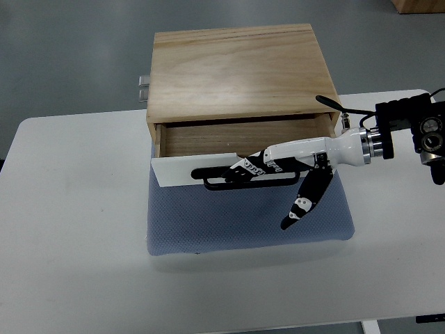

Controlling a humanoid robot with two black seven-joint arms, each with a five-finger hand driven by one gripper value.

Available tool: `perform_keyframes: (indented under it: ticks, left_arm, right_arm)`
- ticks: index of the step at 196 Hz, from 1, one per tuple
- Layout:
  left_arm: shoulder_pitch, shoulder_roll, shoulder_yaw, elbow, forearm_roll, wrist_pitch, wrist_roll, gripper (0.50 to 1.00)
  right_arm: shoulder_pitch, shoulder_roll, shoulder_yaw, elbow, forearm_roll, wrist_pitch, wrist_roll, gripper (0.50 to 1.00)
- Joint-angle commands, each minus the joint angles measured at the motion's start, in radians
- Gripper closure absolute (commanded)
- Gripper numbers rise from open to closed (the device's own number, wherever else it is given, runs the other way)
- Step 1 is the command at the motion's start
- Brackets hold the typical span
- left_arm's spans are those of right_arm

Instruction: Open wood drawer with right hand

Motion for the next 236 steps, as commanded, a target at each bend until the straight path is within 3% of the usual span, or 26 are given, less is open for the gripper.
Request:
perform_keyframes:
  ticks: [1, 84, 154, 204, 236]
  left_arm:
    - [-0.001, 0.000, 0.000, 0.000, 0.000, 0.000, 0.000, 0.500]
    - [0.001, 0.000, 0.000, 0.000, 0.000, 0.000, 0.000, 0.500]
    - [0.001, 0.000, 0.000, 0.000, 0.000, 0.000, 0.000, 0.500]
    - [0.001, 0.000, 0.000, 0.000, 0.000, 0.000, 0.000, 0.500]
    - [-0.001, 0.000, 0.000, 0.000, 0.000, 0.000, 0.000, 0.500]
  right_arm:
    - [-0.002, -0.007, 0.001, 0.019, 0.001, 0.000, 0.000, 0.548]
    - [-0.004, -0.034, 0.111, 0.028, 0.020, 0.046, -0.003, 0.548]
    - [-0.030, -0.156, 0.308, 0.004, 0.170, 0.046, -0.013, 0.546]
    - [-0.090, -0.174, 0.432, -0.246, 0.437, 0.046, -0.005, 0.546]
    - [-0.147, -0.074, 0.438, -0.484, 0.665, 0.046, -0.017, 0.548]
